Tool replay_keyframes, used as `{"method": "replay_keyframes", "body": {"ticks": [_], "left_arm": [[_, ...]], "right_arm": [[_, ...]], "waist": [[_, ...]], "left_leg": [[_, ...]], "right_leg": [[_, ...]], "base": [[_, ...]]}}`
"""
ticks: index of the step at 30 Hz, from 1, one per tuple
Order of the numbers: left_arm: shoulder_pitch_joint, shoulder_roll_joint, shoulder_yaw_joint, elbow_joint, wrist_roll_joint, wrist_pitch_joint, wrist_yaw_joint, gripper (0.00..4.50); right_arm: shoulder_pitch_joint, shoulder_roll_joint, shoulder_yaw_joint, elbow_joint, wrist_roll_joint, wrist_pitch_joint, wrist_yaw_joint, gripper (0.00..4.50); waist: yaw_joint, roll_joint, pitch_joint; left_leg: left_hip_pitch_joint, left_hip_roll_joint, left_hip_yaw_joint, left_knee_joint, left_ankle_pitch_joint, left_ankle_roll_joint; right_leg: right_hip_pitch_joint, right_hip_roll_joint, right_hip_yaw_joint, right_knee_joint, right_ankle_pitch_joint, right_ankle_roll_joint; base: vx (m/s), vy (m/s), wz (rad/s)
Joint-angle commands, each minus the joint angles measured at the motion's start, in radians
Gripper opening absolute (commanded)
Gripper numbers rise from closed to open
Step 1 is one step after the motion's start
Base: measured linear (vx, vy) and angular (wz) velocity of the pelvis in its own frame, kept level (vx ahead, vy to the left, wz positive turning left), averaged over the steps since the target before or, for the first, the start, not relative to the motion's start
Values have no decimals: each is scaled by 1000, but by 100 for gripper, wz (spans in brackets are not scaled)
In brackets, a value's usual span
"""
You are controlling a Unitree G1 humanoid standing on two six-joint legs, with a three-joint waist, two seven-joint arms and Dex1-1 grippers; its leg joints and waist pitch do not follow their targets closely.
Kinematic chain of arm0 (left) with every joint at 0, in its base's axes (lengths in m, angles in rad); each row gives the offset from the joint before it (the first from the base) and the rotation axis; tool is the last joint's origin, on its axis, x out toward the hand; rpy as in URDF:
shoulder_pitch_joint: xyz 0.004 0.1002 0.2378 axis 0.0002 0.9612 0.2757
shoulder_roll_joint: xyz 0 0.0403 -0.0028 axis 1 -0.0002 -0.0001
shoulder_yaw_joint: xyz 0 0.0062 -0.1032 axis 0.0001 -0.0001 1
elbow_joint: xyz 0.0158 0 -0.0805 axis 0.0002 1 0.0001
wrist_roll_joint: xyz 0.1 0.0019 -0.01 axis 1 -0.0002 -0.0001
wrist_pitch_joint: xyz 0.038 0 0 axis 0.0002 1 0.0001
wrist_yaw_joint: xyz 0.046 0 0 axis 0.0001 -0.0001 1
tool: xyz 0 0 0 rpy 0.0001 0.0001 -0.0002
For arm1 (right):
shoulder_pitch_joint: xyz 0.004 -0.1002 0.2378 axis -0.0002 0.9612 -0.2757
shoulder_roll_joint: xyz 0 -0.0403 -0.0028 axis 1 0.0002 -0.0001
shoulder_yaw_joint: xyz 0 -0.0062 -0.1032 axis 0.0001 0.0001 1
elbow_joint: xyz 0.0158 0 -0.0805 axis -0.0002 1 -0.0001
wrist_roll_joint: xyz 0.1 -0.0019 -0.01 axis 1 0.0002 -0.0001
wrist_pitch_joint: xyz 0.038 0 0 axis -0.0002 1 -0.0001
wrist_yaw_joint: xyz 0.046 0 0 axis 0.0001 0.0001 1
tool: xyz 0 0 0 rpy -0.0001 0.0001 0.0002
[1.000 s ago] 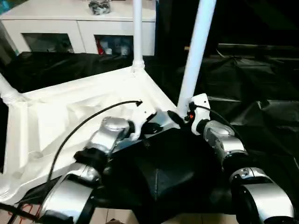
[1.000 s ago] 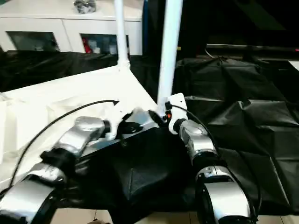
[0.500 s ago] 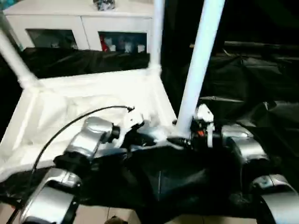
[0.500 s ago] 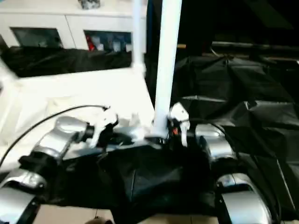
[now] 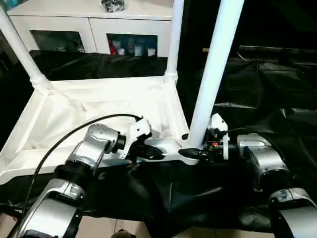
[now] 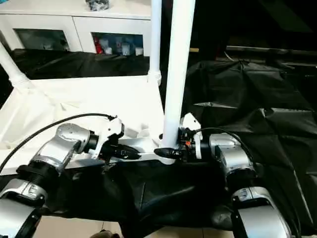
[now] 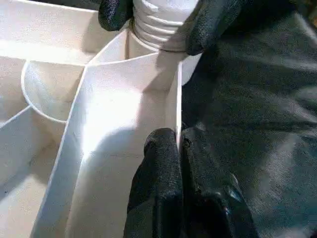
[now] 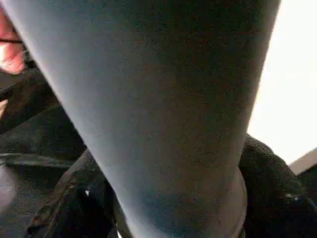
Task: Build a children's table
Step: Rotate leg to tighten
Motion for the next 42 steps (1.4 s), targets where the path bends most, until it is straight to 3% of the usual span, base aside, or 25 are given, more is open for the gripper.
{"method": "replay_keyframes", "body": {"ticks": [1,2,5,9,12,13,14,20,23,30,38,42], "left_arm": [[-65,-86,32,19,-15,-9,152,0],[-73,-98,38,33,-9,-7,193,0],[-105,-147,58,81,13,12,349,0],[-126,-189,76,111,19,24,463,0],[-126,-209,73,111,21,22,473,0],[-122,-217,67,109,21,15,459,0],[-119,-215,62,106,21,10,446,0],[-94,-182,36,83,15,-22,349,0],[-74,-153,22,55,6,-28,265,0],[-49,-93,0,24,-9,-42,120,0],[-40,-26,-13,-2,-25,-53,-38,0],[-42,-7,-14,-2,-29,-57,-72,0]], "right_arm": [[-23,87,21,82,-44,19,-186,276],[-35,104,7,114,-53,17,-272,276],[-57,159,-19,181,-68,24,-483,275],[-78,213,-49,219,-58,51,-647,274],[-90,244,-54,235,-60,53,-689,274],[-95,265,-57,240,-52,30,-648,274],[-97,267,-57,241,-52,22,-638,330],[-103,231,-41,228,-54,-19,-553,388],[-92,183,-22,195,-58,-67,-436,388],[-48,82,22,106,-49,-86,-187,388],[-14,6,73,36,-44,-57,26,388],[-5,-2,80,13,-41,-44,58,353]], "waist": [[-7,-9,-59],[-12,-8,-58],[-21,-8,-56],[-21,-9,-58],[-20,-9,-62],[-20,-9,-63],[-20,-10,-63],[-21,-8,-63],[-20,-8,-64],[-11,-10,-67],[-10,-7,-65],[-9,-6,-65]], "left_leg": [[22,31,-13,-71,-199,50],[25,30,-15,-74,-224,25],[25,29,-18,-77,-256,-2],[25,26,-15,-75,-246,13],[21,26,-16,-74,-211,25],[20,26,-15,-72,-204,33],[17,25,-14,-71,-195,43],[18,26,-14,-71,-203,55],[14,28,-13,-68,-187,72],[14,30,-10,-61,-143,115],[18,33,-11,-64,-174,100],[19,33,-12,-66,-187,87]], "right_leg": [[43,-48,45,-72,-148,-257],[41,-50,44,-77,-207,-243],[39,-50,46,-88,-275,-206],[38,-48,47,-90,-247,-198],[42,-47,46,-82,-190,-206],[42,-46,45,-80,-167,-212],[44,-46,45,-78,-148,-216],[45,-47,44,-79,-146,-224],[48,-46,42,-74,-114,-234],[50,-43,41,-62,-27,-269],[47,-44,42,-65,-67,-274],[47,-45,43,-66,-85,-274]], "base": [[0,0,0],[0,0,0],[0,0,0],[0,0,0],[0,0,0],[0,0,0],[0,0,0],[0,0,0],[0,0,0],[0,0,0],[0,0,0],[0,0,0]]}}
